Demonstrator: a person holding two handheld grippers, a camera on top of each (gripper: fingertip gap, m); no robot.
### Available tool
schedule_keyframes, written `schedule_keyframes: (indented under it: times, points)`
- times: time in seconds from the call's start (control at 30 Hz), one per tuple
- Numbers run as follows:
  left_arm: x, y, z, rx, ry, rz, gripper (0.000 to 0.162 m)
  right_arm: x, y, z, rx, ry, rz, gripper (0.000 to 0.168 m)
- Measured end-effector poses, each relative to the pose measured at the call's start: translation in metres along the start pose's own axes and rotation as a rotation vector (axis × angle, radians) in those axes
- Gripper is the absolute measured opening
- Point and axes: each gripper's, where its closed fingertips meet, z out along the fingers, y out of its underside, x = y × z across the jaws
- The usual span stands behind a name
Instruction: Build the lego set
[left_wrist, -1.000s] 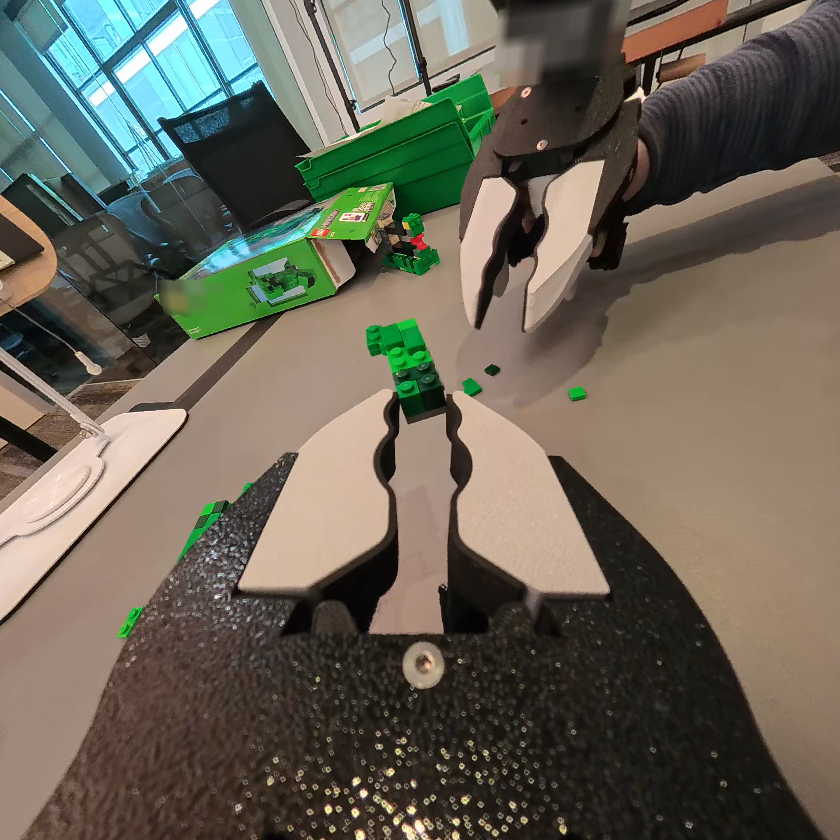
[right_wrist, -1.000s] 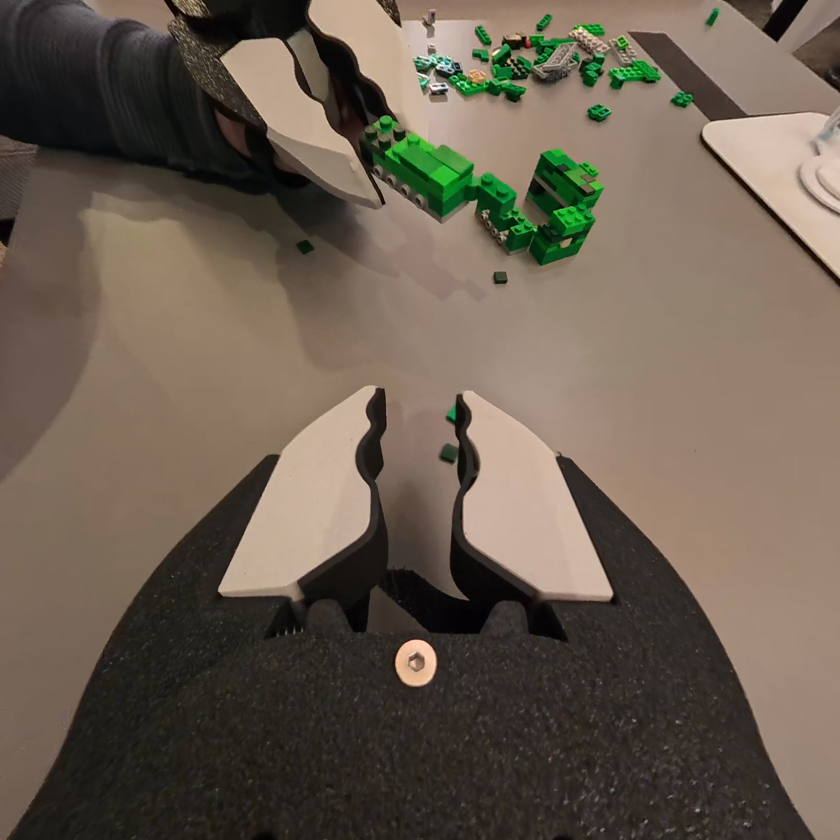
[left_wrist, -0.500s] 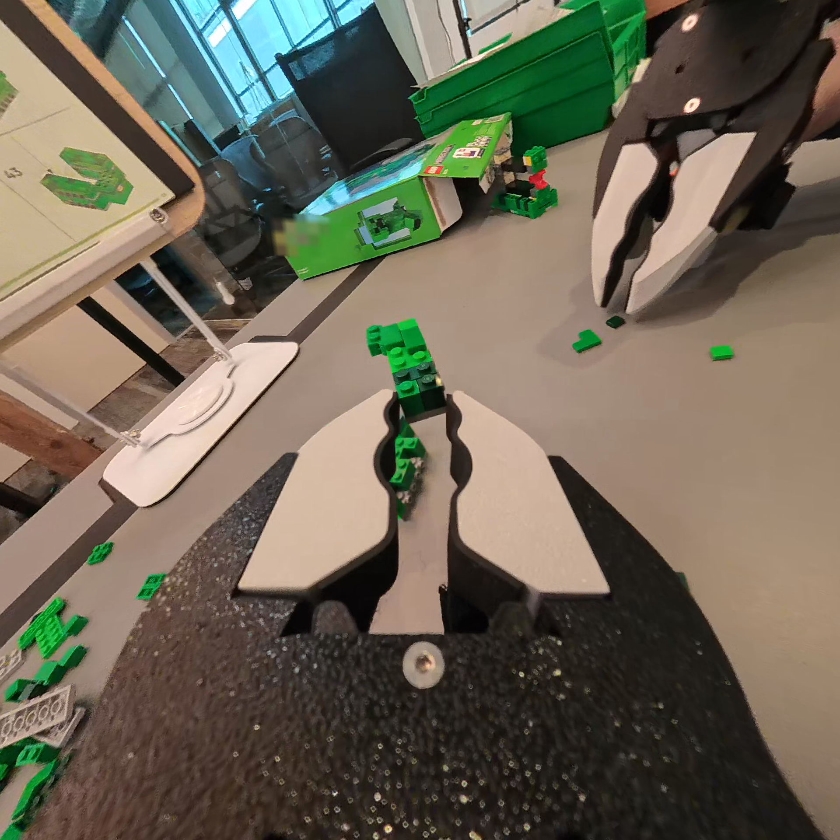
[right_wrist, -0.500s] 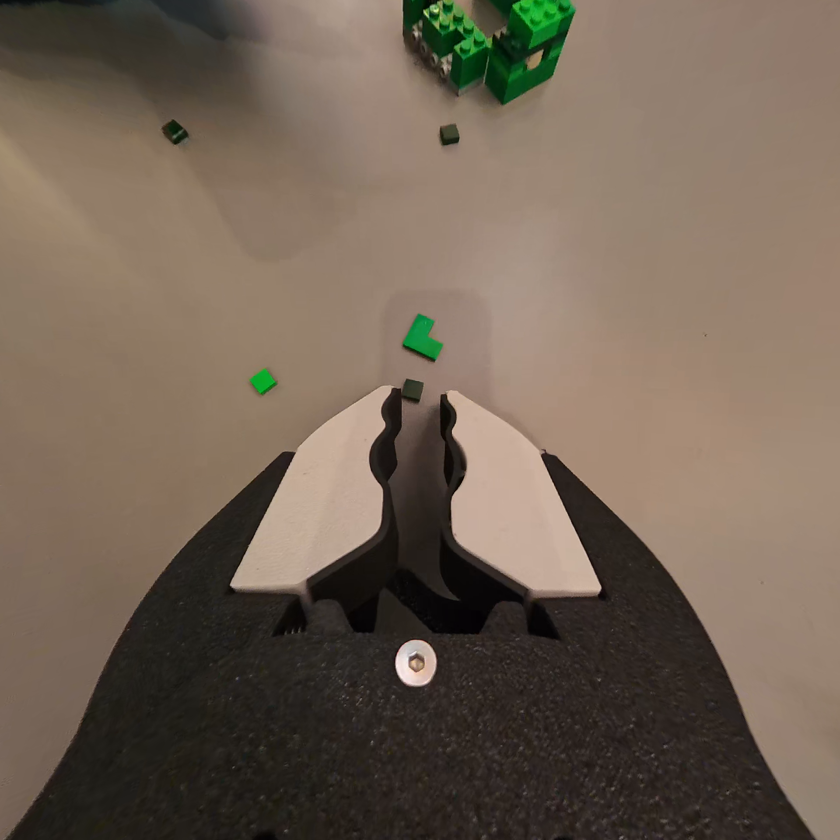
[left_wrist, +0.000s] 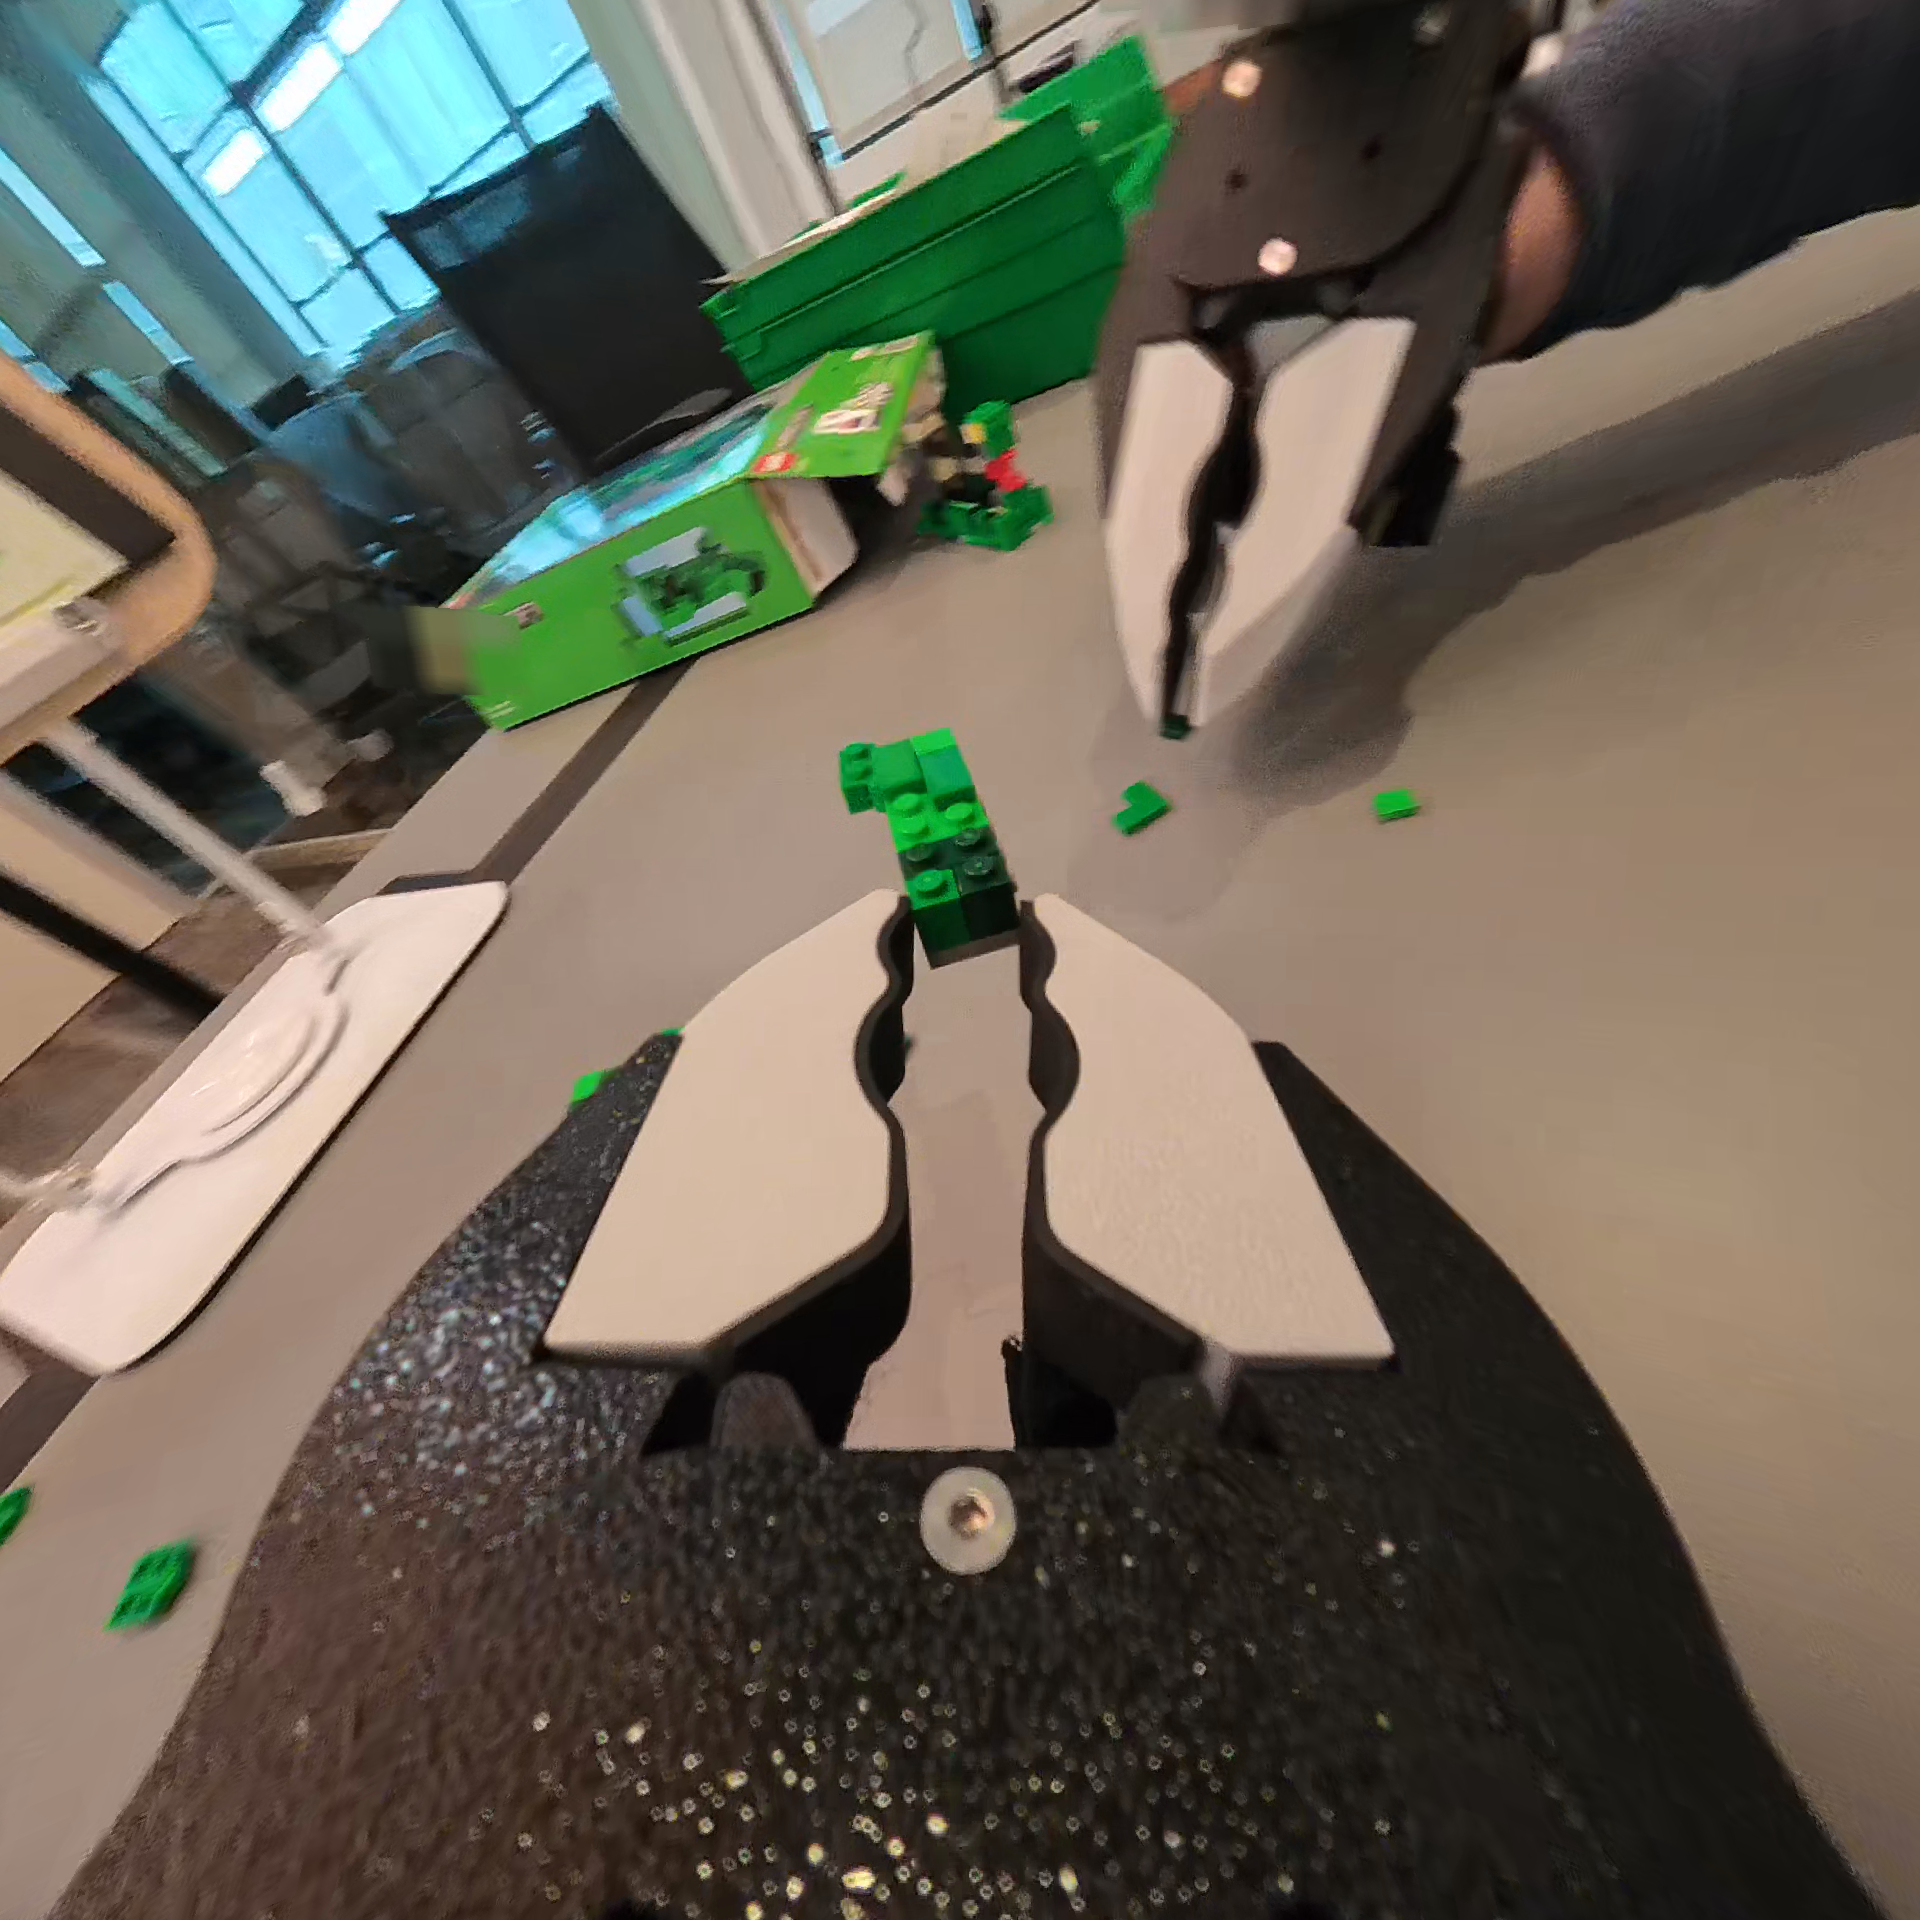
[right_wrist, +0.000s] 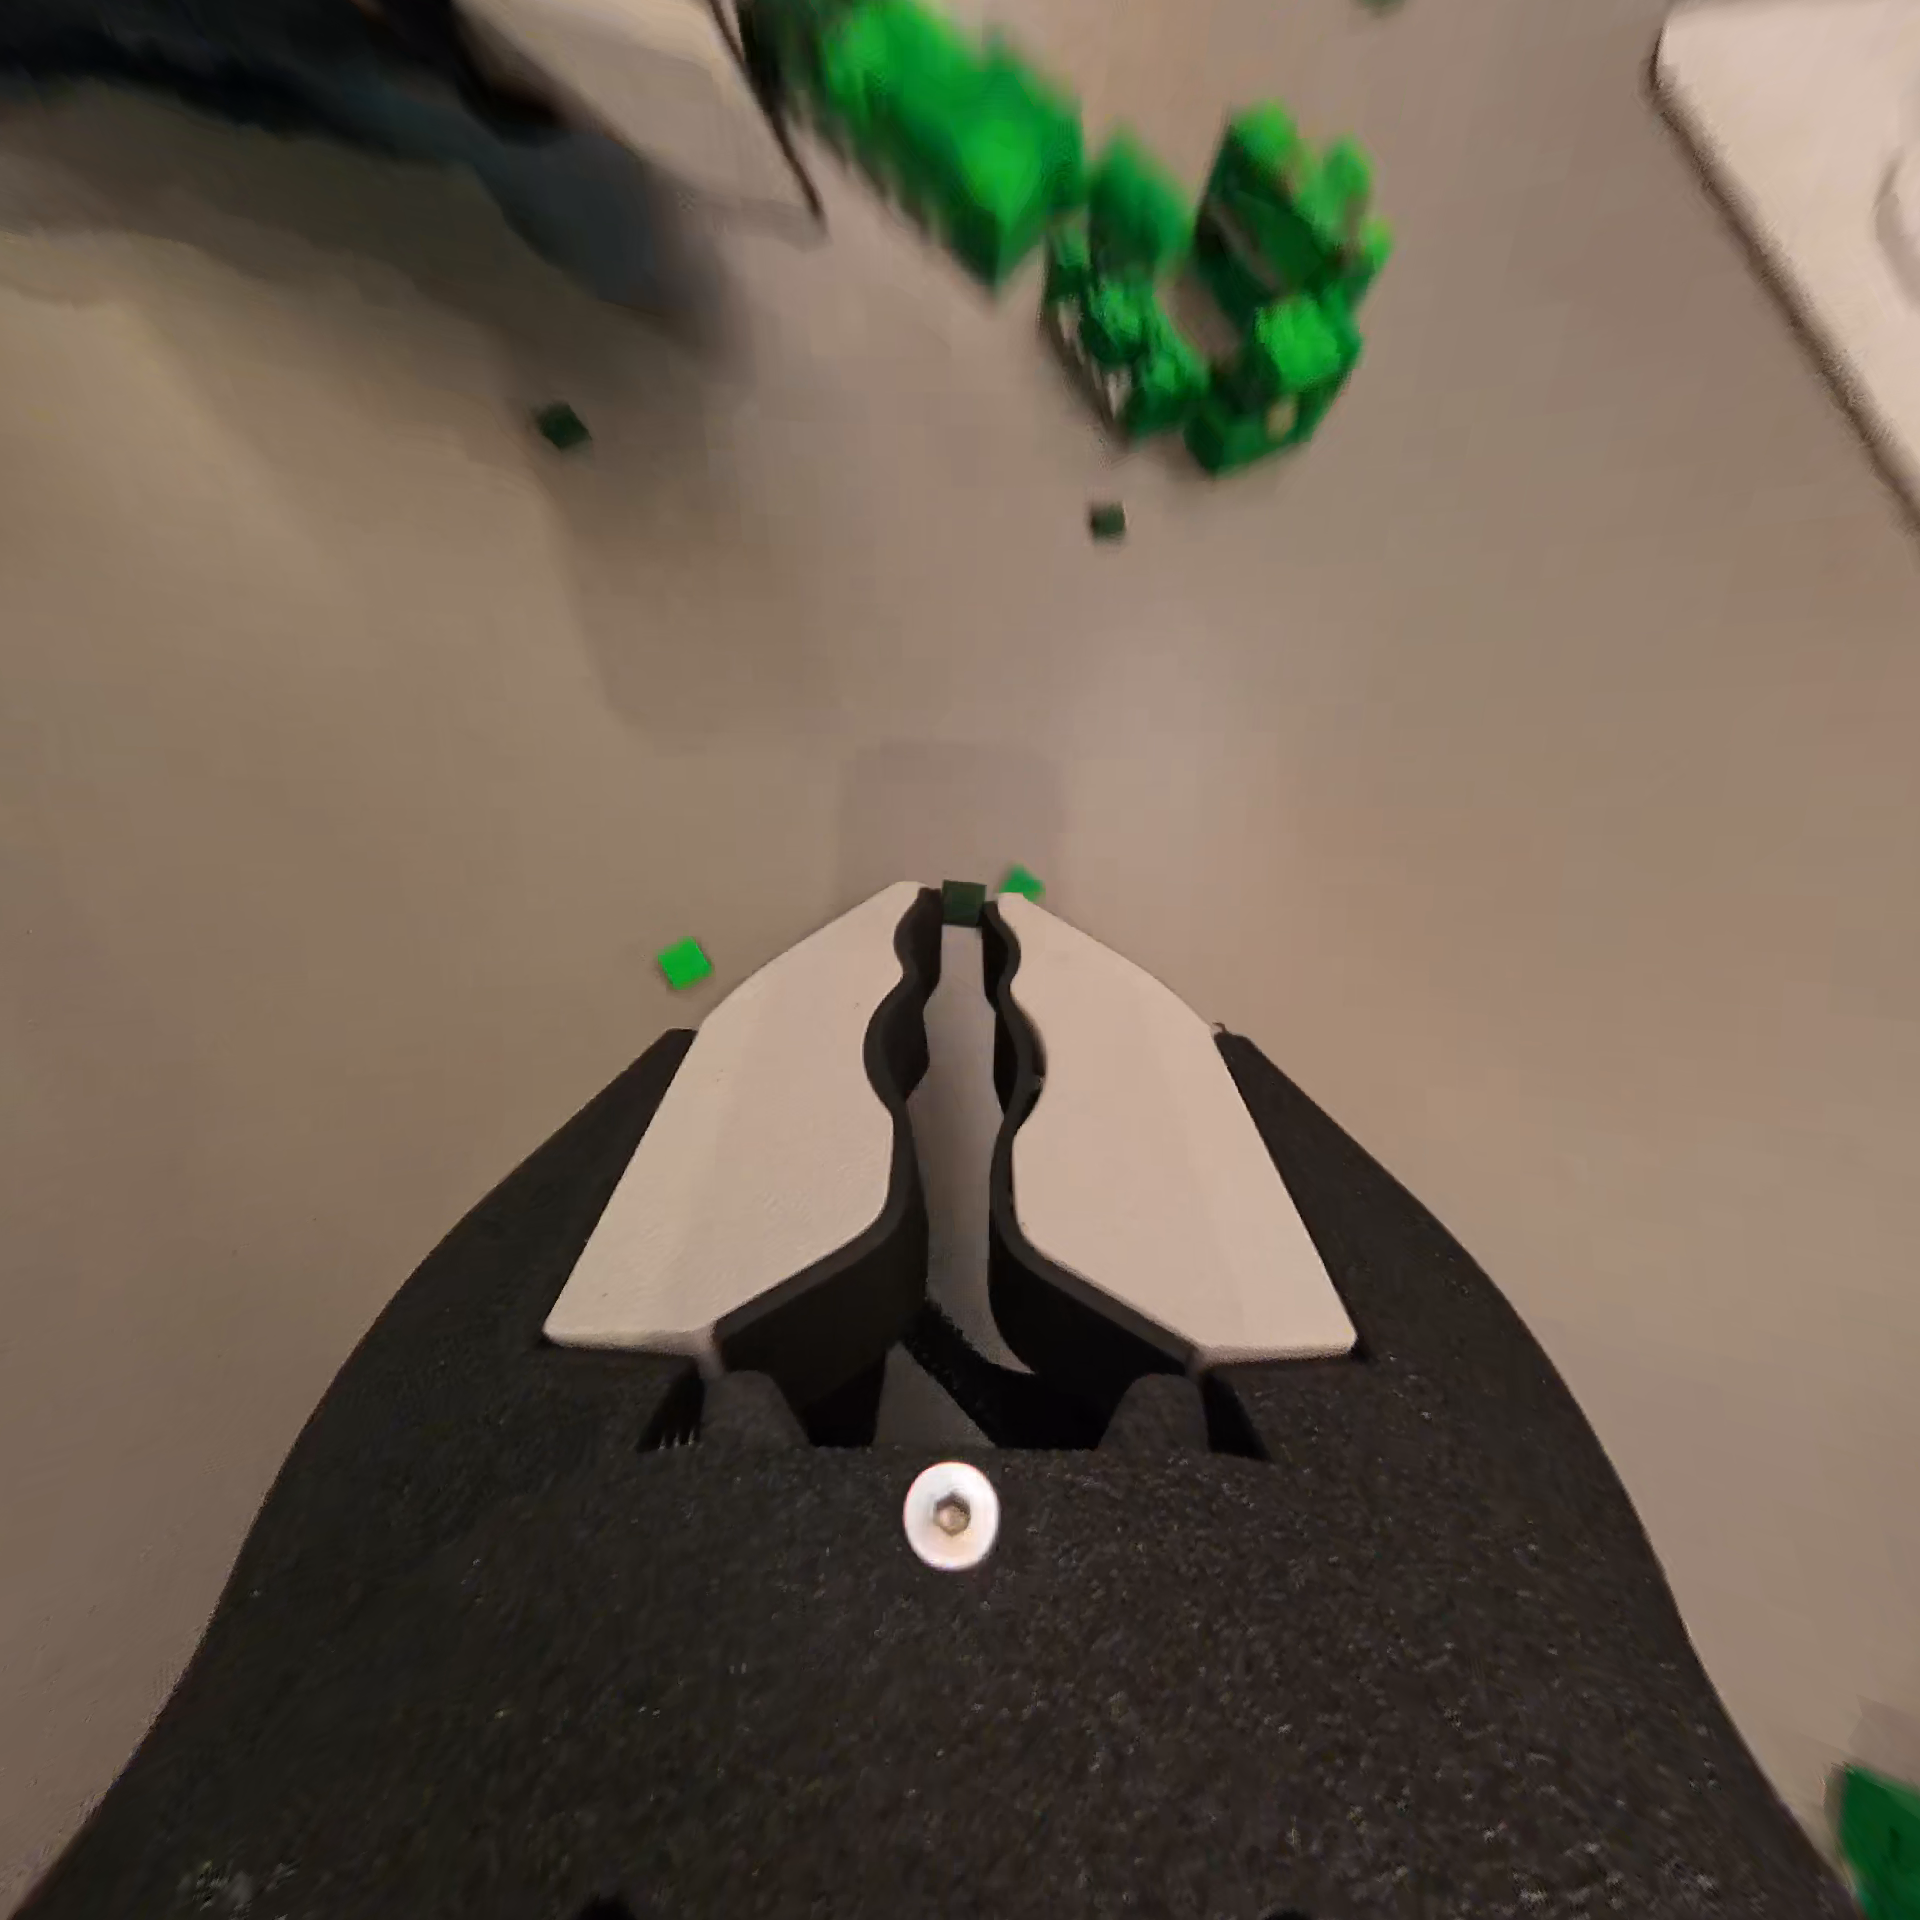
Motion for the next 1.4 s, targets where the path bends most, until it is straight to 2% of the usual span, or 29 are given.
schedule_keyframes:
  times: [0.13,0.27,0.47,0.6,1.4]
  points:
    - [0.034,-0.011,0.002,0.046,0.195,0.025,0.018,-0.025,-0.057,-0.019,0.198,-0.057,-0.186,0.007]
    - [0.058,-0.015,0.004,0.045,0.310,0.065,0.018,-0.046,-0.079,-0.020,0.183,-0.119,-0.312,0.007]
    - [0.074,-0.018,0.004,0.048,0.382,0.084,0.018,-0.058,-0.075,-0.013,0.056,-0.170,-0.414,0.007]
    - [0.075,-0.020,0.003,0.056,0.394,0.075,0.018,-0.062,-0.069,-0.012,0.008,-0.215,-0.412,0.007]
    - [0.082,-0.022,0.003,0.070,0.412,0.107,0.018,-0.066,-0.063,-0.015,-0.069,-0.299,-0.396,0.010]
